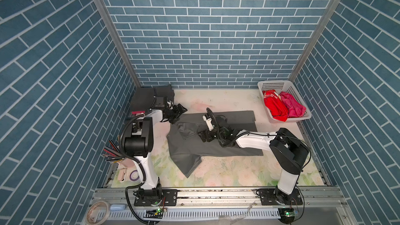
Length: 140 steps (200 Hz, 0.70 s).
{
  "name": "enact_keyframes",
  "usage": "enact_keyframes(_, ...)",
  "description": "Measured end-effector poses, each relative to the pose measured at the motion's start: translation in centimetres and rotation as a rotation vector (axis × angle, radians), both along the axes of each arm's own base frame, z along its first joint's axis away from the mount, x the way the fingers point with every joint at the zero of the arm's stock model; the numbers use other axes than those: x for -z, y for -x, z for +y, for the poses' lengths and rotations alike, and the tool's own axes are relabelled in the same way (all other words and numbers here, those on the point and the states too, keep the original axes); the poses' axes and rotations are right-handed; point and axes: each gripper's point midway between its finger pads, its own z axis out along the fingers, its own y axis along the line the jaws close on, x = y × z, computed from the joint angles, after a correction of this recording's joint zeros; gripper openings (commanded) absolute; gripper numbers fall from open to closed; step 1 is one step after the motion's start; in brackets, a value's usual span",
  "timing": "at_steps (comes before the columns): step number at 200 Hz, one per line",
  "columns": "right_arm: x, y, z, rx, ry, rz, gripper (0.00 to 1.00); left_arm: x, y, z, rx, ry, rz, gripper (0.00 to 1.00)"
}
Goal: Fold and stack the t-shirts
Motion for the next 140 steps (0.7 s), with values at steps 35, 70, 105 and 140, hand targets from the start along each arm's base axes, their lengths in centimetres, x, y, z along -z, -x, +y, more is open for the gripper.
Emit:
enact_keyframes(35, 0.4, 1.4, 5.6, -0.129, 0.038, -0.145, 0.68, 0.3, -2.1, 1.3, -0.014, 0.002, -0.014, 0.87)
enact_keyframes(70, 2.1, 1.5, 9.2, -0.194, 0.077, -0.210, 0.60, 0.4, -2.5, 1.7, -0.012, 0.030, -0.021, 0.87)
enact_keyframes(105, 3.0, 1.1, 11.4, -0.216, 0.106, -0.237, 0.47, 0.4, -2.8, 1.7, -0.005, 0.043, -0.034, 0.88)
enact_keyframes(140, 3.8, 0.4, 12.5, -0.220, 0.133, -0.244, 0.35, 0.4, -3.0, 1.6, 0.000, 0.055, -0.048, 0.88)
